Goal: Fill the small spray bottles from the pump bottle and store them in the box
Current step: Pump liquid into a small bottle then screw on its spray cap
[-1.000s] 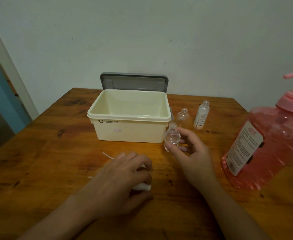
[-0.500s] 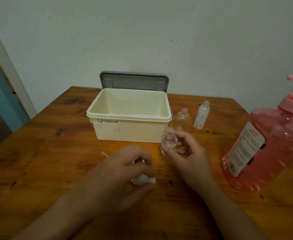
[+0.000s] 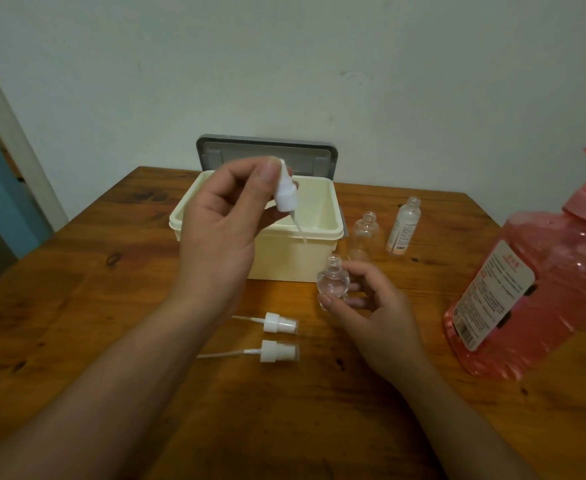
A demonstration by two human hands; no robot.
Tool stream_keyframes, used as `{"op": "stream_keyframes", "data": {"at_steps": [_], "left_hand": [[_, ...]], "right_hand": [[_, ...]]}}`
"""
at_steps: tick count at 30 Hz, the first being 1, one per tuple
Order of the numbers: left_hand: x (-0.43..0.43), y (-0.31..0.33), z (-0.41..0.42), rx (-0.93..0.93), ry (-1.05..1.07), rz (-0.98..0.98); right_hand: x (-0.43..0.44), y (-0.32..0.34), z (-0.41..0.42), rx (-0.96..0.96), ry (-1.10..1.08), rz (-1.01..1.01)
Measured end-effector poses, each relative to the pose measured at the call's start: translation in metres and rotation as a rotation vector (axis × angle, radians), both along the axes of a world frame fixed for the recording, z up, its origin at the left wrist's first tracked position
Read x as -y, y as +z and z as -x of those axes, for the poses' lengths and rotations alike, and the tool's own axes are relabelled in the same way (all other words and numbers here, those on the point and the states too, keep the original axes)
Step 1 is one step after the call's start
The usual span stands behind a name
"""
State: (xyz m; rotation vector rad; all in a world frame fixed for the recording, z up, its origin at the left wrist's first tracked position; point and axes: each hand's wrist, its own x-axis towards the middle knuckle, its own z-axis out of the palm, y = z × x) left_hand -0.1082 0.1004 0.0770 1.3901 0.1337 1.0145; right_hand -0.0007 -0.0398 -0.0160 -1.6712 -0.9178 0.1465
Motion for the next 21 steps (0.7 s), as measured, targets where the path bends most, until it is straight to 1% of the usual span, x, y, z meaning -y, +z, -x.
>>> {"op": "stream_keyframes", "data": {"at_steps": [2,5,13,21], "left_hand": [[0.002,0.002,-0.008,0.037,-0.039,0.076],[0.004,-0.001,-0.016,0.049,-0.07,0.121],[0.005,-0.02,-0.028,-0.049,-0.053,0.11],[0.0,-0.022,-0.033,-0.037,-0.022,0.14]], "right_hand": [[0.0,0.0,0.001,0.001,-0.001,0.008],[0.0,0.0,0.001,-0.004,-0.004,0.01],[0.0,-0.001,0.0,0.006,0.01,0.012],[0.0,0.0,0.0,0.034,0.027,0.022]]}}
